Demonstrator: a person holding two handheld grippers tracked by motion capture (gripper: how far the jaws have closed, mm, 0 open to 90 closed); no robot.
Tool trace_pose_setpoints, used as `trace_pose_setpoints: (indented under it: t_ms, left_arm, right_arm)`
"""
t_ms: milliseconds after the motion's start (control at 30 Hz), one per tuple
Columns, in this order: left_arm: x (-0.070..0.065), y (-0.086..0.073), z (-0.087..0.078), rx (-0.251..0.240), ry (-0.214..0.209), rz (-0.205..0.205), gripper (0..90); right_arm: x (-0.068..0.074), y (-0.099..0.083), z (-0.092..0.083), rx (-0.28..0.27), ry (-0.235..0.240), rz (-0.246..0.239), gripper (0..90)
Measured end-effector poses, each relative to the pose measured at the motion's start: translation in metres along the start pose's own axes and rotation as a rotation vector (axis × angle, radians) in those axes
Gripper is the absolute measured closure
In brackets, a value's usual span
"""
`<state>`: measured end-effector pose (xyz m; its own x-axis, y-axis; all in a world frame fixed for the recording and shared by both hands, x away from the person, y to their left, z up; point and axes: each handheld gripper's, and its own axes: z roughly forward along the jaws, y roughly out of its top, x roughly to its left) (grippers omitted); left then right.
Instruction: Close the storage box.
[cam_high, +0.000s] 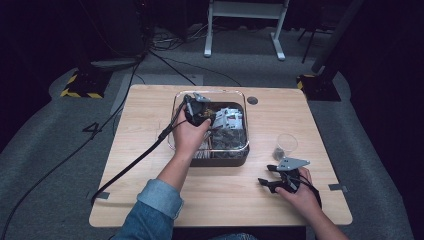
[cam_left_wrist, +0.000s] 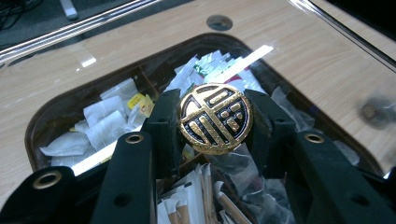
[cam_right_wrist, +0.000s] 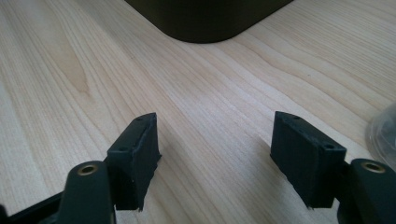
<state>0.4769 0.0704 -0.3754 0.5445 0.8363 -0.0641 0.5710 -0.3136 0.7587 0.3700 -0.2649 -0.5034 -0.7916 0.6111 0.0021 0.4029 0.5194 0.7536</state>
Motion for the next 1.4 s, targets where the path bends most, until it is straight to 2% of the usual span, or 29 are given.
trace_pose_setpoints:
  t_ms: [133, 267, 433, 600, 867, 1233, 1400]
  left_arm:
    - [-0.002, -0.003, 0.011, 0.018, 0.013, 0.001, 58.4]
    - [-0.002, -0.006, 0.022, 0.042, 0.054, 0.011, 58.4]
    - [-0.002, -0.009, 0.032, 0.063, 0.065, 0.01, 58.4]
    - [-0.003, -0.012, 0.039, 0.069, 0.061, 0.003, 58.4]
    - [-0.004, -0.014, 0.044, 0.086, 0.067, 0.019, 58.4]
    - [-0.006, -0.017, 0.051, 0.103, 0.064, 0.006, 58.4]
    - [-0.005, -0.018, 0.053, 0.106, 0.064, 0.016, 58.4]
  right_arm:
    - [0.0, 0.0, 0.0, 0.0, 0.0, 0.0, 32.5]
    - [0.0, 0.0, 0.0, -0.001, -0.001, -0.001, 32.5]
    - [0.0, 0.0, 0.0, -0.001, -0.001, -0.001, 32.5]
    - [0.0, 0.0, 0.0, -0.002, 0.0, 0.0, 32.5]
    - [0.0, 0.0, 0.0, -0.001, 0.001, -0.001, 32.5]
    - [0.0, 0.0, 0.0, -0.001, 0.001, -0.002, 32.4]
    - [0.0, 0.0, 0.0, 0.0, 0.002, -0.003, 32.5]
